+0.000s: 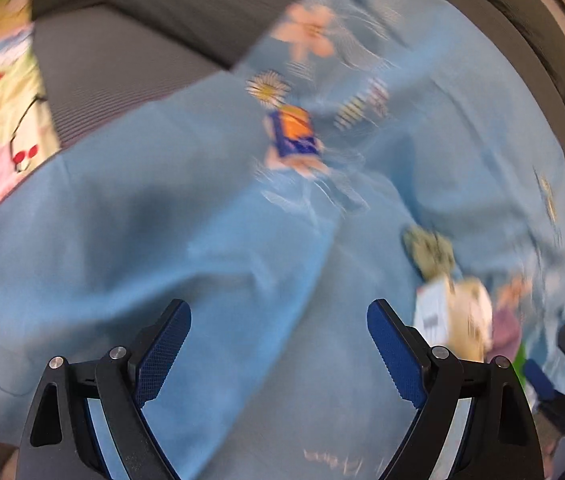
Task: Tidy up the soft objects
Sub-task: 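Move the right tool to the blue-and-orange Tempo tissue pack, then close the right tool on the Tempo tissue pack and lift it, then carry the Tempo pack with the right tool over the green box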
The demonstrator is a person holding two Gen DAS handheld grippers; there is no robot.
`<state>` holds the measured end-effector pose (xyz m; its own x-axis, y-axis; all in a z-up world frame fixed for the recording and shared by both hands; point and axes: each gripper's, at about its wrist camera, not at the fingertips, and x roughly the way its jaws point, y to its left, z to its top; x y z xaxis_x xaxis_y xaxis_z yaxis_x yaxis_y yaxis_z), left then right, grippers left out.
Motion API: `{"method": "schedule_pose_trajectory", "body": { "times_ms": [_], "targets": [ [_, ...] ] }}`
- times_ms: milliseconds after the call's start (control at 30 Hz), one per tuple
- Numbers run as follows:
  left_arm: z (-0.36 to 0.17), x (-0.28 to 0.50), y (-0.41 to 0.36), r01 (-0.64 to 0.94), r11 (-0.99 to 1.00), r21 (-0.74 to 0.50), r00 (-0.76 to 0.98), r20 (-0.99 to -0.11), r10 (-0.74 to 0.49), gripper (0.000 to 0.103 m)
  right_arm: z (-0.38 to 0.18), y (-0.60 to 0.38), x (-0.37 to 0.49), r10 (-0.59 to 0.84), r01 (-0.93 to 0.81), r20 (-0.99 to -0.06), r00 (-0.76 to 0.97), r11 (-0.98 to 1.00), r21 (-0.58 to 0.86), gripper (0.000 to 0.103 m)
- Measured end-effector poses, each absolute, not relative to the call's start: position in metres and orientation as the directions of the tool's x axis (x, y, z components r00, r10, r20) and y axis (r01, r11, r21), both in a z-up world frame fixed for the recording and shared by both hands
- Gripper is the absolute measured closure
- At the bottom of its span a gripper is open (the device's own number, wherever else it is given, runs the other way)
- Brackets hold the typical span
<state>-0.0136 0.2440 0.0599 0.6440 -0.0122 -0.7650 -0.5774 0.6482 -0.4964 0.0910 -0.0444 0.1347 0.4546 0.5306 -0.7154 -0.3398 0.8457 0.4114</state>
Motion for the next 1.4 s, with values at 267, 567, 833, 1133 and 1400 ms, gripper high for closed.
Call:
{"method": "schedule_pose_trajectory", "body": {
  "times_ms": [267, 567, 833, 1133, 1400],
  "targets": [
    [0.044, -0.03, 0.282, -0.701, 0.553, -0.451, 0.592, -0.8, 0.098, 0.013, 0.086, 0.141, 0.172, 0.551, -0.524, -0.793, 0.259, 0.77, 0.364, 0.012],
    [0.062, -0.035, 0.275, -0.657, 0.598, -0.459, 0.622, -0.778, 0.086, 0.013, 0.015, 0.254, 0.241, 0.42, -0.613, -0.855, 0.304, 0.774, 0.162, 0.012],
    [0.069, -0.037, 0.273, -0.651, 0.596, -0.471, 0.632, -0.771, 0.081, 0.013, 0.001, 0.266, 0.24, 0.42, -0.627, -0.841, 0.342, 0.768, 0.129, 0.045],
    [0.069, -0.037, 0.266, -0.67, 0.608, -0.426, 0.603, -0.791, 0.109, 0.013, 0.073, 0.142, 0.156, 0.463, -0.535, -0.824, 0.327, 0.809, 0.243, 0.045],
    [0.065, -0.017, 0.21, -0.524, 0.743, -0.416, 0.584, -0.811, -0.042, 0.013, 0.073, -0.015, 0.07, 0.336, -0.386, -0.866, 0.37, 0.904, 0.186, 0.044]
  ]
}}
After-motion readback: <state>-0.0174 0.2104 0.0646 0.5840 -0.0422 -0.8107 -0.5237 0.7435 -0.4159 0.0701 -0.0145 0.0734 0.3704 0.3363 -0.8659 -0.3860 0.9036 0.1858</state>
